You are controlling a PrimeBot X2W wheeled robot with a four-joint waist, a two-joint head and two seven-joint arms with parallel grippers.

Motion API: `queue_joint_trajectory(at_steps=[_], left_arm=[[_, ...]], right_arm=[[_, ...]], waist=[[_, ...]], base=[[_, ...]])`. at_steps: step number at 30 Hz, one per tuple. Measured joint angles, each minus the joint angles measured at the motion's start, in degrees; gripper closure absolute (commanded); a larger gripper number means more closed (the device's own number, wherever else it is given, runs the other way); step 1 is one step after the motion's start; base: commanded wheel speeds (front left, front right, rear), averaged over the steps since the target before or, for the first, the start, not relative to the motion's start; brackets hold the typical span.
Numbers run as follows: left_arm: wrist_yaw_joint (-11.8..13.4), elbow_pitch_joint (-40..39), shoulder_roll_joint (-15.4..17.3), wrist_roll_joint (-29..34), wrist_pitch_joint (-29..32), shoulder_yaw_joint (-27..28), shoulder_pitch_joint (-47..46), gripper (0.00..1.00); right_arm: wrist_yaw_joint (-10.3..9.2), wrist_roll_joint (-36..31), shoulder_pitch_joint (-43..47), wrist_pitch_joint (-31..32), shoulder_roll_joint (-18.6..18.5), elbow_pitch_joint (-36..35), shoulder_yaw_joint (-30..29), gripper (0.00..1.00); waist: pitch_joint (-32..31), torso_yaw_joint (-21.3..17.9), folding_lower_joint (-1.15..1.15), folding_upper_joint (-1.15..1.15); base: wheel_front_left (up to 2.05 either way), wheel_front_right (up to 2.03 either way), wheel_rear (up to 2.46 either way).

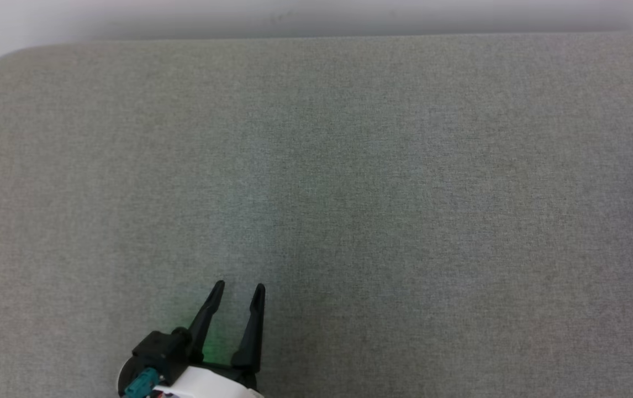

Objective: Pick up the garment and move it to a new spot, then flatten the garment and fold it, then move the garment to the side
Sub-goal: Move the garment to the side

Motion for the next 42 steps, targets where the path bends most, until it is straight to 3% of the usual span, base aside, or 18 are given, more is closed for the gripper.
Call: queue_joint_trajectory(at_steps=[9, 15, 24, 34, 42], left_arm=[[-0.04, 1.44, -0.01, 0.21, 0.00, 0.92, 0.12, 0.00], [1.64, 0.52, 0.00, -0.03, 0.00, 2.36, 1.25, 0.00], [1.67, -2.91, 0.00, 1.26, 0.00, 5.95, 5.20, 0.00], [2.98, -4.26, -0.01, 1.71, 0.00, 8.40, 10.69, 0.00], [3.65, -1.88, 0.01, 0.65, 0.00, 8.53, 12.20, 0.00]], right_arm=[[0.03, -11.68, 3.72, -5.60, 5.88, 0.00, -6.86, 0.00], [0.04, -11.99, 8.79, -12.68, 10.01, -7.51, -10.67, 0.00], [0.05, -14.67, 19.01, -22.87, 16.72, -21.45, -15.52, 0.00], [0.05, -21.18, 33.48, -34.92, 29.30, -28.44, -14.54, 0.00], [0.05, -23.90, 40.61, -51.42, 35.72, -21.67, -9.84, 0.00]], waist=[[-1.90, -0.69, 0.00, 0.00], [-5.59, -1.31, 0.00, 0.00], [-12.83, -2.30, -0.01, 0.00], [-19.81, -4.97, -0.01, 0.00], [-21.54, -5.57, -0.01, 0.00]], base=[[0.00, 0.00, 0.00], [0.00, 0.00, 0.00], [0.00, 0.00, 0.00], [0.00, 0.00, 0.00], [0.00, 0.00, 0.00]])
